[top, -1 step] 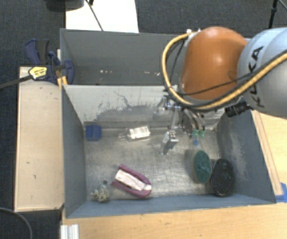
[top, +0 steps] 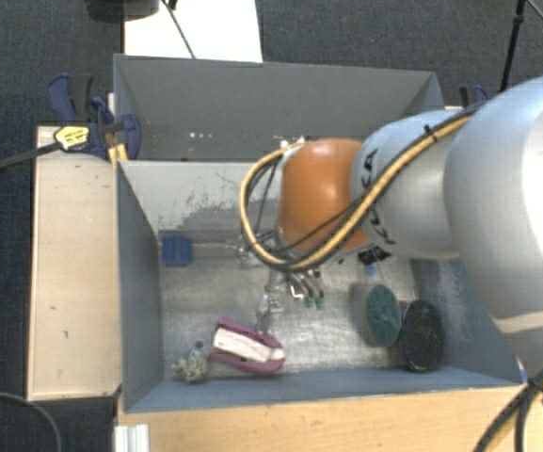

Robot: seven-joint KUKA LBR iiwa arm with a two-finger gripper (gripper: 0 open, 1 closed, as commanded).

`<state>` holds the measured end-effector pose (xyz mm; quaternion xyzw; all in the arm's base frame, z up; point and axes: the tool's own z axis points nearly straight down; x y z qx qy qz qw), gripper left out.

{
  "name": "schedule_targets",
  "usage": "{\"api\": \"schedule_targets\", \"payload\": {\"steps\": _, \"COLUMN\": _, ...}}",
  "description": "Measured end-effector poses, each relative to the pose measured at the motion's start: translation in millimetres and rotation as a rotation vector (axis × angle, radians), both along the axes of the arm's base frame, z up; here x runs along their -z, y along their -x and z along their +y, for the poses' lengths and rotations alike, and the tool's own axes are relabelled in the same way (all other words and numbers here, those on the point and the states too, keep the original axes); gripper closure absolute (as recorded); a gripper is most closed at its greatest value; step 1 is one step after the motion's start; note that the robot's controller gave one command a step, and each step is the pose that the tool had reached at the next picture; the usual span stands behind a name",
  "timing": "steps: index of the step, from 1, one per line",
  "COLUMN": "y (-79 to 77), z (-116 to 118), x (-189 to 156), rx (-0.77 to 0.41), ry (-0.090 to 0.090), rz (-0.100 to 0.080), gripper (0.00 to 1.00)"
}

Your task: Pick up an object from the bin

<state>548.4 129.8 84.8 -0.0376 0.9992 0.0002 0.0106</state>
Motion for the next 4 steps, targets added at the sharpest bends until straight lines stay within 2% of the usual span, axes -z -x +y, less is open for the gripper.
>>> {"api": "schedule_targets", "payload": {"steps": 1, "y": 58.7, "z": 38, "x": -72, "rx": -0.215, "ry": 0.0, "rz": 0.014, "gripper": 0.0}}
{"api": "schedule_targets", "payload": {"steps": 2, "y": 68.5, "z": 42, "x": 1, "rx": -0.325, "ry": 0.001, "rz": 0.006, "gripper": 0.0}}
{"api": "schedule_targets", "payload": {"steps": 3, "y": 70.9, "z": 42, "x": 0, "rx": -0.32, "ry": 0.002, "rz": 0.015, "gripper": 1.0}}
{"api": "schedule_targets", "payload": {"steps": 4, "y": 45.0, "z": 49, "x": -64, "rx": -1.185, "ry": 0.013, "rz": 0.012, "gripper": 1.0}}
